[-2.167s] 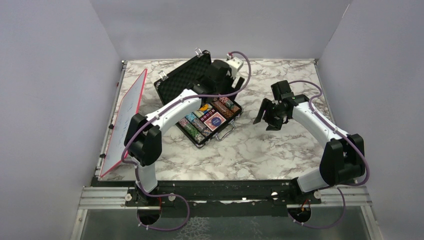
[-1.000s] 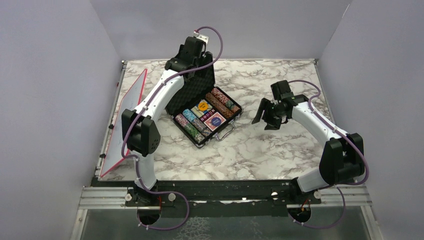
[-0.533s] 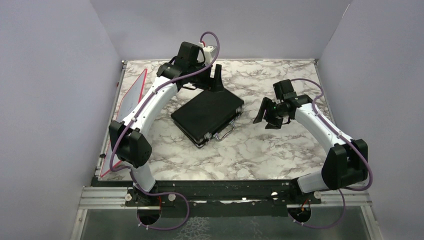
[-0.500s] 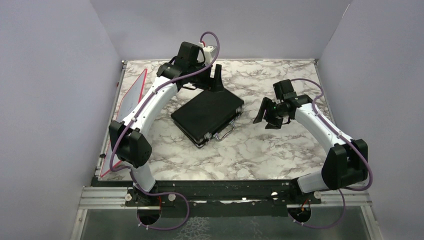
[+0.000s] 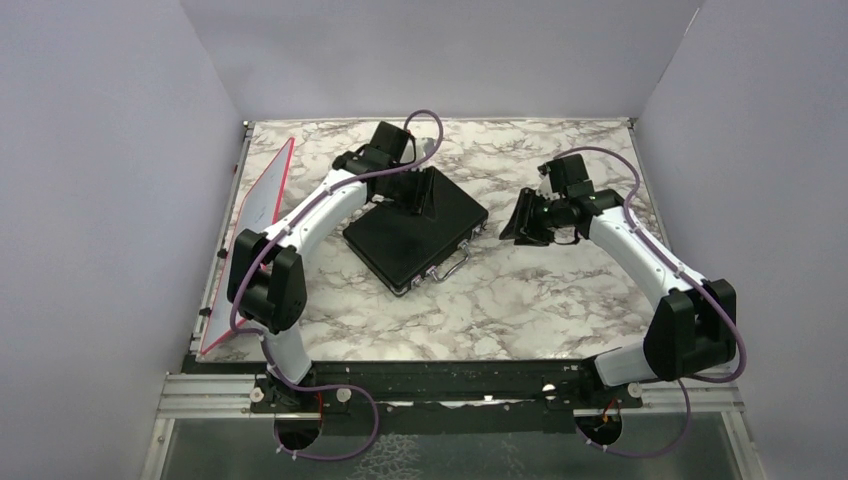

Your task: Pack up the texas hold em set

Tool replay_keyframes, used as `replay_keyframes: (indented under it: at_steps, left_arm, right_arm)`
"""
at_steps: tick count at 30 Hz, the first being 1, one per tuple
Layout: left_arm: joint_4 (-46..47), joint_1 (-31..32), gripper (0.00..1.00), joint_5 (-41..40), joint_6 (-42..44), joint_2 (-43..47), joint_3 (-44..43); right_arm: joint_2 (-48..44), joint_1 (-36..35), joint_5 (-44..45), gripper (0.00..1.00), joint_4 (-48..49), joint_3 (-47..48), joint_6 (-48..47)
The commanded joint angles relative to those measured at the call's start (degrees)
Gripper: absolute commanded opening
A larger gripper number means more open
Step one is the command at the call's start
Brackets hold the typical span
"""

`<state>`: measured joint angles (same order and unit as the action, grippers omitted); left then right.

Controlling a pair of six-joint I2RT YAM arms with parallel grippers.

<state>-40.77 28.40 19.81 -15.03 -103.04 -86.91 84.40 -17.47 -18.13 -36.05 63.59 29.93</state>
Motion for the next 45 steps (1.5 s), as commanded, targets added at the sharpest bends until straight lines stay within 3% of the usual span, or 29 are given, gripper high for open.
replay_keyframes:
  at_steps: [1, 5, 10, 21, 28, 33, 37, 41, 45]
  left_arm:
    - [0.74, 1.85, 0.43, -9.09, -0.18, -2.69, 3.02]
    - [-1.42, 3.42, 0.36, -15.42, 0.06, -5.02, 4.53]
    - [-4.29, 4.73, 0.28, -20.57, 1.50, -7.44, 4.84]
    - [-4.58, 4.85, 0.22, -20.15, 1.76, -9.43, 3.74]
    - [-4.55, 4.82, 0.19, -19.20, 1.58, -9.95, 2.80]
    - [-4.49, 4.82, 0.19, -16.78, 1.34, -10.23, 0.35]
    - [-4.50, 4.86, 0.18, -15.19, 0.70, -10.27, -2.20]
    - [-4.49, 4.74, 0.17, -17.32, -0.65, -7.88, -2.87]
    - [-4.53, 4.74, 0.26, -20.06, -2.80, -1.85, -0.67]
  right_arm:
    - [4.74, -1.54, -0.07, 0.36, 4.77, 2.04, 0.78]
    - [8.22, -1.69, 0.16, 0.22, 7.32, 3.42, 2.11]
    - [9.88, -1.77, -1.17, 0.20, 10.79, 4.15, 3.68]
    - [17.82, -1.86, 2.08, 0.19, 10.26, 7.43, 4.38]
    - [23.12, -1.86, 3.61, 0.06, 9.86, 6.78, 3.82]
    - [26.21, -1.86, 2.95, 0.03, 14.40, 7.07, 3.44]
    - [24.20, -1.86, 3.20, 0.07, 15.50, 8.10, 2.76]
    - [16.27, -1.99, 2.22, 0.13, 15.52, 3.29, 1.98]
    - [8.76, -4.47, 0.25, 0.17, 15.03, -2.79, 1.86]
